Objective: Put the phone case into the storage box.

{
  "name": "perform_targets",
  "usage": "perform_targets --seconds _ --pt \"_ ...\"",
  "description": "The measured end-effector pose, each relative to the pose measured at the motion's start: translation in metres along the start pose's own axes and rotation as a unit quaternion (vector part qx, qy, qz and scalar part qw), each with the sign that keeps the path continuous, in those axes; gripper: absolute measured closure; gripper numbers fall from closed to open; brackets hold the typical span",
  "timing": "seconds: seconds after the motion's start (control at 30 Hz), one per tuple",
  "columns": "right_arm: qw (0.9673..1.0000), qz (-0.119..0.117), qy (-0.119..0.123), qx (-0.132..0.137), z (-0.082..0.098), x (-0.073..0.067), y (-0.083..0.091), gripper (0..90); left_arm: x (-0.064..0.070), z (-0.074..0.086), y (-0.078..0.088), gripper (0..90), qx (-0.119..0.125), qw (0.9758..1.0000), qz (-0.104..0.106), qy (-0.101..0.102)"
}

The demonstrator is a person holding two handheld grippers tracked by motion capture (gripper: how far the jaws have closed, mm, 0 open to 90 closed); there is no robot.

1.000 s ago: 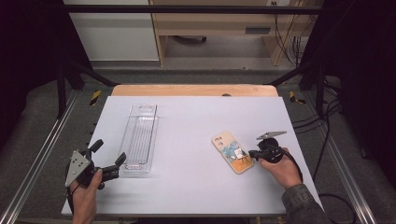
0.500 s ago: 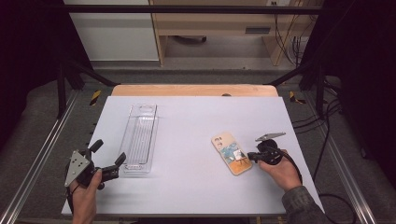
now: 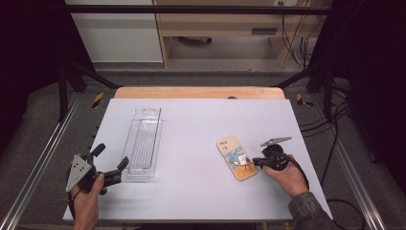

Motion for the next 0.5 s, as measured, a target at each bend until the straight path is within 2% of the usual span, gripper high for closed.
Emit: perform_targets --seconds 0.5 --pt "1.0000 -0.006 -0.004 -0.004 -0.0015 -0.0030 -0.0009 90.0 0.0000 -0.0004 -0.0003 1.0 0.000 1.0000 0.001 -0.002"
Point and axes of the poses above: each handheld gripper's, and its own axes: y roughly backward along the jaws, z roughly out of its underside, x roughly to its right, the point moved 4 cm from there along -y, roughly forward along the jaws, and after that the axes turned 15 degrees about y, right-handed, at the moved point
